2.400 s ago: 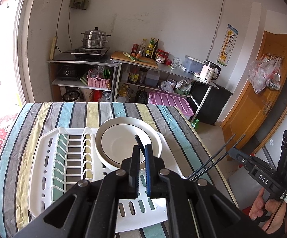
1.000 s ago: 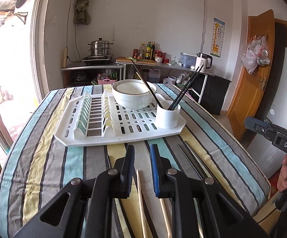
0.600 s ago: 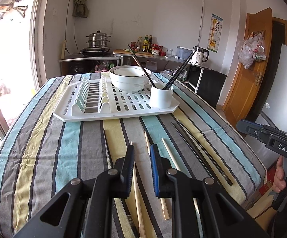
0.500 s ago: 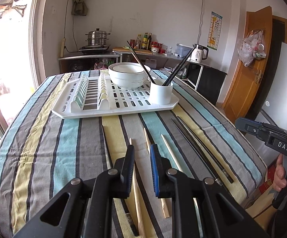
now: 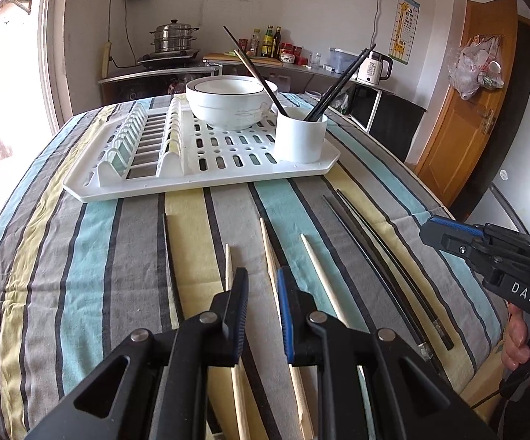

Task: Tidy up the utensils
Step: 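Move the left tool back to the wooden chopsticks while the right tool returns to the black chopsticks, then grasp a wooden chopstick with the left tool while the right tool grasps a black chopstick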

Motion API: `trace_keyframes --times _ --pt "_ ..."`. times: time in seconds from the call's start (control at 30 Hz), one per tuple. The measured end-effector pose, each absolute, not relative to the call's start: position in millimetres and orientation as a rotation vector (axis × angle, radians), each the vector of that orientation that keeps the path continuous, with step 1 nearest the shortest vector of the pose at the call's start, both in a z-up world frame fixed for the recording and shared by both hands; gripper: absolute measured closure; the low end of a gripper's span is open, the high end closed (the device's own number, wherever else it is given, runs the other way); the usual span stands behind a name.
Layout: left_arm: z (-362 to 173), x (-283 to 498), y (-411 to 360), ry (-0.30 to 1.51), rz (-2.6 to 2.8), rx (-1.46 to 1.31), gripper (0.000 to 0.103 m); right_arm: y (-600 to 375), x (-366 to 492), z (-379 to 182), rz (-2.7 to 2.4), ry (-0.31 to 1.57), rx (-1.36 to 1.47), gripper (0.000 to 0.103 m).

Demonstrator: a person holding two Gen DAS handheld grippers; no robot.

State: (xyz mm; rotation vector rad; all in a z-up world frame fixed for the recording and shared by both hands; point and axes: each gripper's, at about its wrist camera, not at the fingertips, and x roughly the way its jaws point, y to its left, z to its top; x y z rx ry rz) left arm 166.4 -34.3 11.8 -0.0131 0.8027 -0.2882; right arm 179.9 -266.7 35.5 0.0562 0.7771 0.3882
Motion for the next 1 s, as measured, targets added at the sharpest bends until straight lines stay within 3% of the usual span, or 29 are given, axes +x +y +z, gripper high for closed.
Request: trace_keyframes --times 0.47,0.9,1.0 --pt "-19 211 -56 0.95 -0.275 0.012 0.083 -241 244 0 0.387 0.947 -0.001 0.087" --pt "-21 213 -63 0.923 -0.233 0.071 0.083 -226 261 -8 0.326 1.006 -0.123 0.088" --pt "-20 214 -60 0.921 -0.218 0.067 0.095 -227 262 -8 0.327 1.007 -0.119 0.097"
